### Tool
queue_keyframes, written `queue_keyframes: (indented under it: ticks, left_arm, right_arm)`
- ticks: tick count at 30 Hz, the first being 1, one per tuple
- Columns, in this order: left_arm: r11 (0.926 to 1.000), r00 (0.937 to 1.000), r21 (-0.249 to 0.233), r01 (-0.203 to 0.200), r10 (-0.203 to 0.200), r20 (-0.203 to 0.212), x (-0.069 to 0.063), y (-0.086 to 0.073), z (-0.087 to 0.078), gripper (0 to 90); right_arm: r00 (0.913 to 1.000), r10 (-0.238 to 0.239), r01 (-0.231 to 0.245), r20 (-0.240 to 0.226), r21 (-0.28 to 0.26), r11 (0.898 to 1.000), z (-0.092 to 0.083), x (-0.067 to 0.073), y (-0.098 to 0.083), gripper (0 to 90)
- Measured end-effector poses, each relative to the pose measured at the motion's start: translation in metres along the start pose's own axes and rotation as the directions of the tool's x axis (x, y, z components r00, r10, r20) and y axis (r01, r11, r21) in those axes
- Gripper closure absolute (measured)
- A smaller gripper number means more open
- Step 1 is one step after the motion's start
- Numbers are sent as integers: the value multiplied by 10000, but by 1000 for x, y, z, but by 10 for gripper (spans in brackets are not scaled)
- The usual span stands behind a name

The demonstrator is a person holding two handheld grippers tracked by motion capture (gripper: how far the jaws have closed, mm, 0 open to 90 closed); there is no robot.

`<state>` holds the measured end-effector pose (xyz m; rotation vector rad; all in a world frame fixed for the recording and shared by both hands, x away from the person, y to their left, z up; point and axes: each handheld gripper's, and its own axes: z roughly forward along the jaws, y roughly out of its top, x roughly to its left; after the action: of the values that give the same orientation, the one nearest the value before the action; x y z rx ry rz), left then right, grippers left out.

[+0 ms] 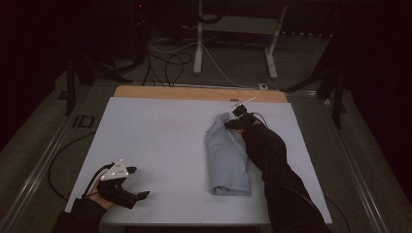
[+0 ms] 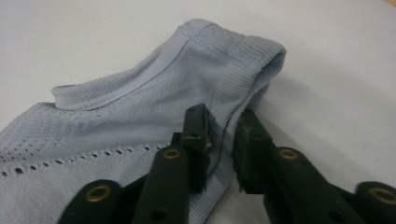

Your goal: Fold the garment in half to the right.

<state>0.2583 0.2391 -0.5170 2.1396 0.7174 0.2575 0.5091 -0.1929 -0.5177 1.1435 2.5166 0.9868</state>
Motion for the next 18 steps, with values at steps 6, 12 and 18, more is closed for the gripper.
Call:
queue_keyframes:
  ticks: [6, 12, 18]
  left_arm:
    - [10000, 10000, -17, -7, 7, 14, 0, 0, -1, 3]
    - [9999, 10000, -107, -17, 17, -25, 0, 1, -3, 3]
    - [9999, 10000, -53, -91, 91, -30, -1, 1, -3, 3]
  right_arm:
    - [9999, -112, 108, -128, -345, 9993, -15, 2, 4, 408]
    - [9976, -298, 232, -626, -1032, 9944, -40, 12, 3, 209]
    - [9874, -855, 665, -1334, -1410, 9878, -61, 31, -1, 199]
